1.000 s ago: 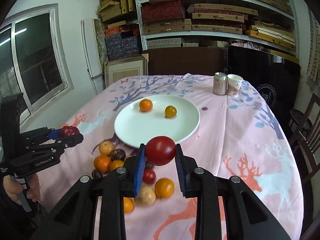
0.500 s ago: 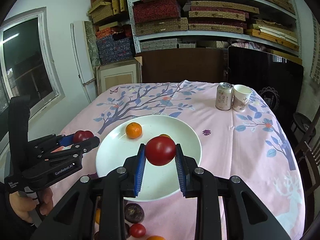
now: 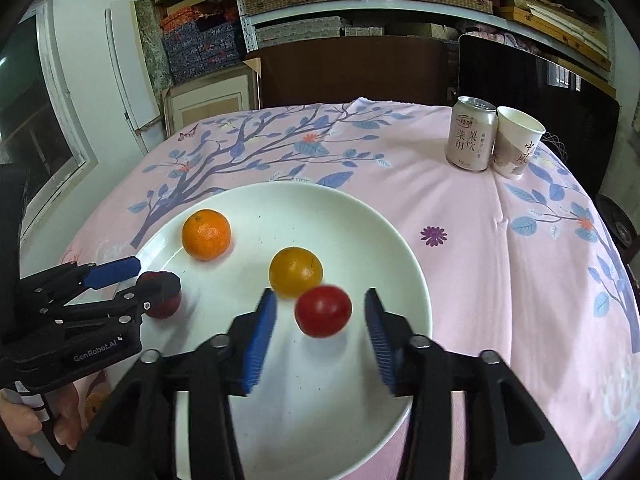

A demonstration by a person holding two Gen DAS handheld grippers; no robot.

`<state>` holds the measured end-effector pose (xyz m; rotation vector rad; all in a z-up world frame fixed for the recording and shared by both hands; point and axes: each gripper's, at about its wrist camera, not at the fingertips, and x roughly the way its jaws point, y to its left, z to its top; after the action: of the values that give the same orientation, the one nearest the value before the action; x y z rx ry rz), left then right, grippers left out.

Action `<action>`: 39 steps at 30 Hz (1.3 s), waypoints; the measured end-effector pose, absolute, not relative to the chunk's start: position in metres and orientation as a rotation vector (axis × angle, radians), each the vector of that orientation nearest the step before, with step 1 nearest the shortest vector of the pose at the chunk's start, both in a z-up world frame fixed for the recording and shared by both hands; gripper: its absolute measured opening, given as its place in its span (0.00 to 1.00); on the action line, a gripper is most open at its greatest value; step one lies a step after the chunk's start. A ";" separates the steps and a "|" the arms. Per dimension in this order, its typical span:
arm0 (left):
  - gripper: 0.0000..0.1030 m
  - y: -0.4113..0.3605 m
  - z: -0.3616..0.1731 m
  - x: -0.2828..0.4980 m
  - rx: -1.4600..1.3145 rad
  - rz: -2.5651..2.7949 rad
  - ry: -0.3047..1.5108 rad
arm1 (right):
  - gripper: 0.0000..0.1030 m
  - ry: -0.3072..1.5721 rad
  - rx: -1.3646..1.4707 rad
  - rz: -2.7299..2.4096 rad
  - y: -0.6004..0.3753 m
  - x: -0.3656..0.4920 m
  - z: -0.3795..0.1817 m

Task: Organize fruits
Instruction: 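Lower the plum and tomato onto the white plate and release both, then grasp the striped pepino melon with the left gripper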

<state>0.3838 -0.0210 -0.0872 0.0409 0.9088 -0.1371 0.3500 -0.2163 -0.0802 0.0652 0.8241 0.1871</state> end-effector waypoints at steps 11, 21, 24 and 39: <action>0.86 -0.012 -0.022 0.270 0.114 -0.184 0.695 | 0.56 0.744 0.117 0.220 -0.240 0.257 -0.038; 0.86 -0.009 -0.073 0.130 0.208 -0.299 0.738 | 0.58 0.725 0.111 0.234 -0.225 0.112 -0.063; 0.86 -0.013 -0.085 0.113 0.190 -0.312 0.759 | 0.58 0.737 0.107 0.243 -0.223 0.089 -0.068; 0.58 -0.054 -0.118 0.113 0.230 -0.312 0.848 | 0.58 0.730 0.095 0.211 -0.233 0.069 -0.070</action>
<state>0.1126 -0.0544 -0.1180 0.2300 0.8481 -0.3123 0.0690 -0.2326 -0.0696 0.0946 0.7301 0.2108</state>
